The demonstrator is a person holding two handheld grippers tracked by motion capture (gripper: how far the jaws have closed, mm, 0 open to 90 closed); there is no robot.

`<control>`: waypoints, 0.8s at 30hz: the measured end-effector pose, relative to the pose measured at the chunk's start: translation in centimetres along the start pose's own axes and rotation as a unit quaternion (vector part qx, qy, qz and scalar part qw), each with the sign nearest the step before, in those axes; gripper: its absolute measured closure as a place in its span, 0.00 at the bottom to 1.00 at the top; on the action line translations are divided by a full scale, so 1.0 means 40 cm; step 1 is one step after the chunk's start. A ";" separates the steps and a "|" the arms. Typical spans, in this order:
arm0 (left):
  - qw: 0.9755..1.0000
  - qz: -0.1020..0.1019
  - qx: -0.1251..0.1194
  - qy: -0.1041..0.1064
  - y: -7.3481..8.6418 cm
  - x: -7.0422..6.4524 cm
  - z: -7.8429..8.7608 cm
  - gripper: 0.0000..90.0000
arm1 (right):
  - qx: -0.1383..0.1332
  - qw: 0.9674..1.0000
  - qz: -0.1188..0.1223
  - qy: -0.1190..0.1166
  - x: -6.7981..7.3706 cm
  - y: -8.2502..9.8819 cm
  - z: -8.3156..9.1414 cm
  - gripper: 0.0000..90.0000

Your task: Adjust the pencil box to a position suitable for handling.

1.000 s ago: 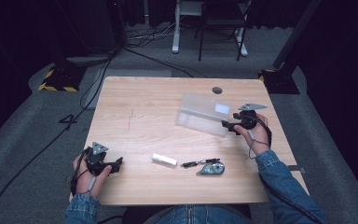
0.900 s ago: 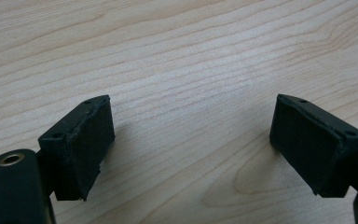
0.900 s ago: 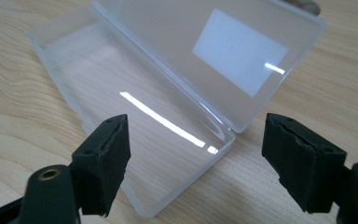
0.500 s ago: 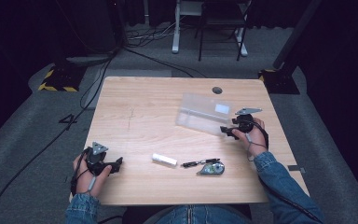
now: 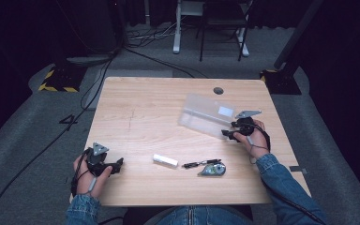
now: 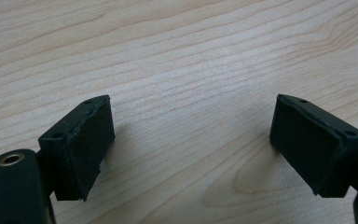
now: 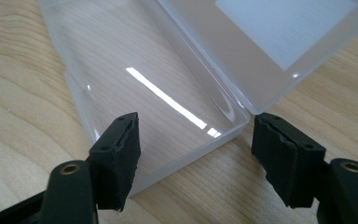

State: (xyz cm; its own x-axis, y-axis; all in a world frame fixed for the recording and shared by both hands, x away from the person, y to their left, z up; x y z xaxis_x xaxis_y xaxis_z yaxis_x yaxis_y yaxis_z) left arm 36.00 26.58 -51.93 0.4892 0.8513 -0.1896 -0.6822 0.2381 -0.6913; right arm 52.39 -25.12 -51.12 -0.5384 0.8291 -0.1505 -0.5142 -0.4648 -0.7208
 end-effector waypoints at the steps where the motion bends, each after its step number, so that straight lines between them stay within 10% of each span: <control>1: 1.000 0.000 0.000 0.000 0.000 0.000 0.000 0.16 | 0.001 1.000 0.000 -0.002 0.002 0.000 0.001 0.37; 24: 1.000 0.000 0.000 0.000 0.000 0.000 0.000 0.16 | -0.002 0.997 0.059 -0.056 0.077 0.002 0.026 0.39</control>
State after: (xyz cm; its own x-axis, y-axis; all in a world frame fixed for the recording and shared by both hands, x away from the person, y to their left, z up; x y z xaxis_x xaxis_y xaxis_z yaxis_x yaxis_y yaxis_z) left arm 36.00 26.59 -51.93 0.4896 0.8512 -0.1890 -0.6824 0.2391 -0.6908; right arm 50.00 -22.92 -50.93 -0.6671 0.7281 -0.1579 -0.4394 -0.5556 -0.7059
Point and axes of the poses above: each handheld gripper's, and its own axes: z roughly backward along the jaws, y roughly out of its underside, x roughly to its left, the point moved 2 cm from there along -z, roughly forward along the jaws, and after that the axes turned 13 degrees about y, right-handed, at the moved point
